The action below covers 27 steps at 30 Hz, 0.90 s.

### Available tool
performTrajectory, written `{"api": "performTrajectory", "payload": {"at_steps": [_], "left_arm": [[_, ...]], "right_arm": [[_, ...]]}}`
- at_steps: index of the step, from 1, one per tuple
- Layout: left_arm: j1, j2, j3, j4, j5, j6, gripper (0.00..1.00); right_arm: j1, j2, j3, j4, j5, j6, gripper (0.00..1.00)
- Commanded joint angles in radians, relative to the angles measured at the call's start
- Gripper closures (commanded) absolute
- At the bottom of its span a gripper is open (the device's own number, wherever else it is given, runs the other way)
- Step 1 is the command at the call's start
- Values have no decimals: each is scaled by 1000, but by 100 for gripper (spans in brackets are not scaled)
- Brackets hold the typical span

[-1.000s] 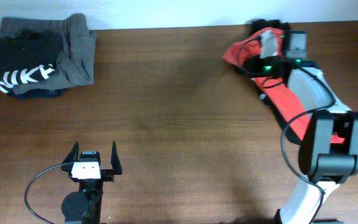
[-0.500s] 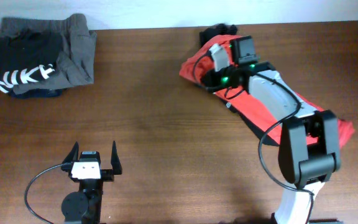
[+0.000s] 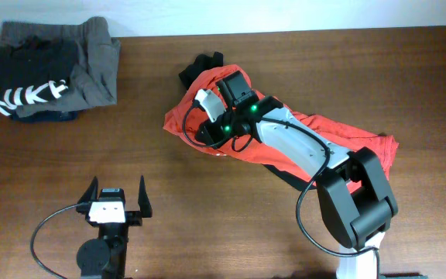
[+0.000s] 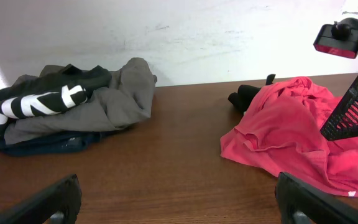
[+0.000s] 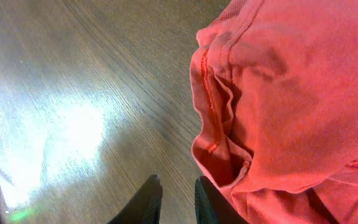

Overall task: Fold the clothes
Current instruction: 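Drag the red shirt with the right gripper to the table center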

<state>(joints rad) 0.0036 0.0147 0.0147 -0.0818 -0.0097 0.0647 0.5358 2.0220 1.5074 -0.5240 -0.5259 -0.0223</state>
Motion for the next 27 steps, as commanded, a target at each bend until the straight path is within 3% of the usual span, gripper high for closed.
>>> {"api": "performTrajectory", "payload": {"at_steps": [1,5,9,10,11,17,20,23,25,27], "left_arm": [[8,-7,-5,-1,14,16,1],[8,-7,-5,-1,14,16,1],[8,-7,-5,-1,14,16,1],[8,-7,-5,-1,14,16,1],[8,-7,-5,-1,14,16,1],[8,-7,-5,-1,14,16,1],[8,-7,-5,-1,14,16,1],[8,-7,-5,-1,14,16,1],[8,-7,-5,-1,14,16,1],[8,-7,-5,-1,14,16,1]], "right_arm": [[0,-40,18,-17,15,5,77],[-12,-67,66,-142,259,14,71],[-63,-125,133,-294,490,74,52],[-88,-144,145,-329,517,91,23],[-118,-164,149,-355,515,91,1],[-241,-184,145,-529,318,91,1],[-260,-183,142,-568,321,91,1],[-274,-183,142,-593,414,268,1],[-299,-183,142,-632,573,496,1],[-341,-185,142,-678,670,629,2]]}}
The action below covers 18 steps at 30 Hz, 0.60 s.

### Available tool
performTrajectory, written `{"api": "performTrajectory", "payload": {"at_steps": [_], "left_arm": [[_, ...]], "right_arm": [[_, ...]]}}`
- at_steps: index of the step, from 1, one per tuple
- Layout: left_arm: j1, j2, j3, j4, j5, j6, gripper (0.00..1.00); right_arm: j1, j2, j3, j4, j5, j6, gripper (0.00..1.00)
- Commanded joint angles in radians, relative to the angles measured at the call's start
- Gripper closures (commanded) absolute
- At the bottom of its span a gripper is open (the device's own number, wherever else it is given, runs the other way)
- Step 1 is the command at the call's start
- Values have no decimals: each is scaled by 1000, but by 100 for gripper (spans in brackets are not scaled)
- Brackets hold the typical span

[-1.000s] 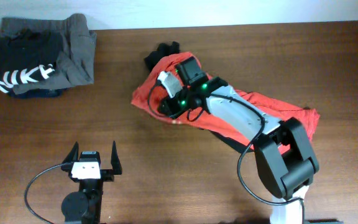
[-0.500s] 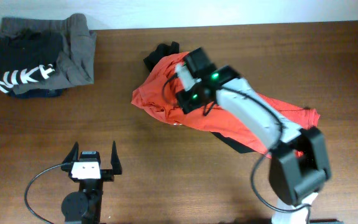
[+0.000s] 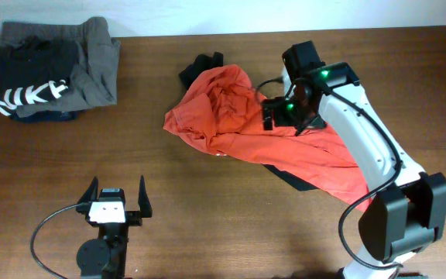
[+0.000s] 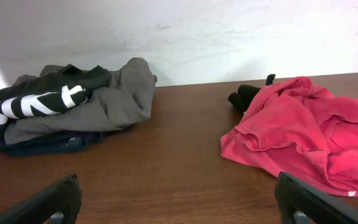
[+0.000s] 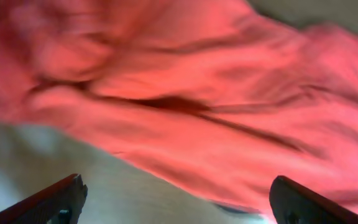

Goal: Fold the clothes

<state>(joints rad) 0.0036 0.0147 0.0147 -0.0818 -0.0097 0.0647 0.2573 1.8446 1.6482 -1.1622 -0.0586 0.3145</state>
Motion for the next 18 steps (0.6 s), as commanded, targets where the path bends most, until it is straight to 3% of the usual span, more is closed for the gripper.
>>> {"api": "performTrajectory", "payload": {"at_steps": [1,6,12,18], "left_arm": [[8,-7,-5,-1,14,16,1],[8,-7,-5,-1,14,16,1],[8,-7,-5,-1,14,16,1],[8,-7,-5,-1,14,16,1]], "right_arm": [[-97,-8,2,-75,239,365,1],[-270,-10,1,-222,261,536,1],[-413,-10,-10,-306,231,540,1],[-445,-10,-102,-278,231,541,1]]}}
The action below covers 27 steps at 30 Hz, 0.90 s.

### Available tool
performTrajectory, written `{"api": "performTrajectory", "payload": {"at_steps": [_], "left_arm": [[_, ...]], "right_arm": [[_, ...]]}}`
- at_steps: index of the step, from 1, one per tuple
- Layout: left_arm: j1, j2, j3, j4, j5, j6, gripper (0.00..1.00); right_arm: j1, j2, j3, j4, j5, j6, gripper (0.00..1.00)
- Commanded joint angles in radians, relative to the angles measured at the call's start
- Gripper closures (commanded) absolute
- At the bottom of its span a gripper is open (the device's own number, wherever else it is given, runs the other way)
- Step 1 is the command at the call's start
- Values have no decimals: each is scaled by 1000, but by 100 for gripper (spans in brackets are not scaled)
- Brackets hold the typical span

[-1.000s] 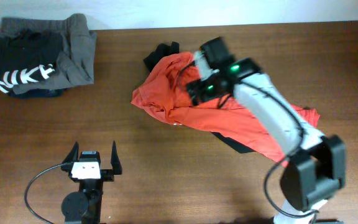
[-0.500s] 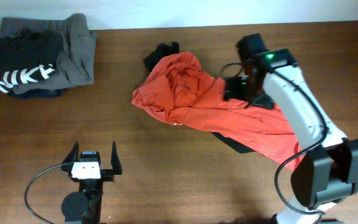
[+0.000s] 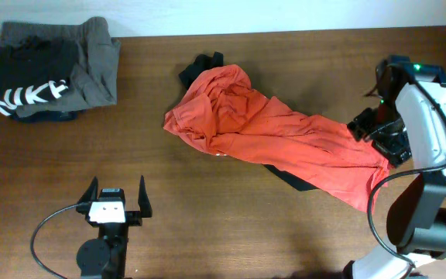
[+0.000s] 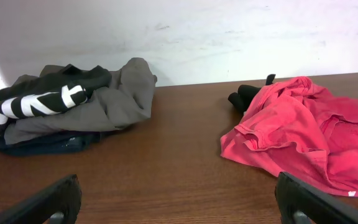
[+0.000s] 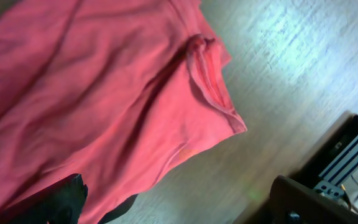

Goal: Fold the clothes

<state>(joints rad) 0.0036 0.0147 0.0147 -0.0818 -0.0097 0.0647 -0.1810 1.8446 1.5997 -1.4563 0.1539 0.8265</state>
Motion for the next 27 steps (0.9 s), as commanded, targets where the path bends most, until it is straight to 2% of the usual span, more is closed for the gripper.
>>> {"api": "performTrajectory", "payload": {"at_steps": [1,5,14,24,27], "left_arm": [[8,-7,-5,-1,14,16,1],[8,-7,-5,-1,14,16,1],[8,-7,-5,-1,14,16,1],[8,-7,-5,-1,14,16,1],[8,-7,-5,-1,14,16,1]], "right_arm": [[-10,-10,-71,26,19,32,1],[-68,-10,-98,47,63,129,1],[-233,-9,-136,58,49,133,1],[-278,-9,-346,195,38,128,1],[-278,-10,-361,217,37,99,2]]}}
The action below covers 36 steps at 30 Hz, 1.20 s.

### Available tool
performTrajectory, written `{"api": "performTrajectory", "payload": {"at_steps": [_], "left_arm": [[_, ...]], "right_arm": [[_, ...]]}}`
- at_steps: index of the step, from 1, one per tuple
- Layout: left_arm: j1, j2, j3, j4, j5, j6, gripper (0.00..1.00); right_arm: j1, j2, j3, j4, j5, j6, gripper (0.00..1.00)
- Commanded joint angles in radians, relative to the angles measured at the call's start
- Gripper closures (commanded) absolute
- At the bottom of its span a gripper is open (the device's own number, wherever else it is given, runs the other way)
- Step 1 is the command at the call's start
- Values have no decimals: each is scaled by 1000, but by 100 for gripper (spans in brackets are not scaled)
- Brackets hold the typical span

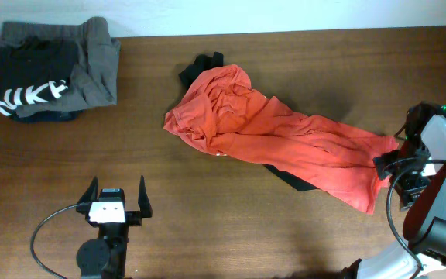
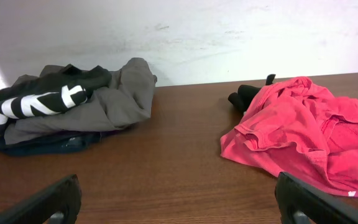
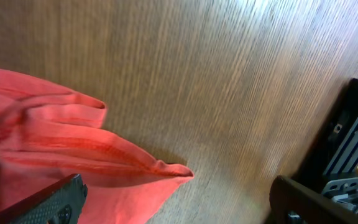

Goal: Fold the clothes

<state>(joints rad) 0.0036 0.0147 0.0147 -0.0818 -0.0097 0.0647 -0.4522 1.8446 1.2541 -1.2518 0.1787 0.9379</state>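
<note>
A red shirt lies crumpled in a long diagonal from the table's middle to the right. A black garment shows from under its far left end and its near edge. My right gripper hangs open at the shirt's right tip; in the right wrist view the shirt's corner lies between its wide-apart fingers, not held. My left gripper rests open at the front left, well short of the shirt.
A pile of dark and grey clothes, one with white lettering, sits at the back left corner. The table's right edge and a black arm base are close to the right gripper. A white wall runs behind the table.
My right gripper has moved from over the shirt's right part to its very tip near the table's right edge. It stays open. The shirt and left arm look unchanged.
My right gripper was nearly shut at the shirt's left hem, arm lying across the shirt. Then it stood open above the shirt's middle, then over the right part, now at the right tip. The left gripper stayed open at the front left throughout.
</note>
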Motion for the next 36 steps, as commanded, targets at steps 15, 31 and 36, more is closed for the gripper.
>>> {"api": "performTrajectory", "payload": {"at_steps": [15,31,36], "left_arm": [[8,-7,-5,-1,14,16,1],[8,-7,-5,-1,14,16,1],[8,-7,-5,-1,14,16,1]], "right_arm": [[5,-11,-16,89,-240,-197,1],[164,-17,-17,115,-69,-39,1],[162,-17,-17,125,17,-39,1]]}}
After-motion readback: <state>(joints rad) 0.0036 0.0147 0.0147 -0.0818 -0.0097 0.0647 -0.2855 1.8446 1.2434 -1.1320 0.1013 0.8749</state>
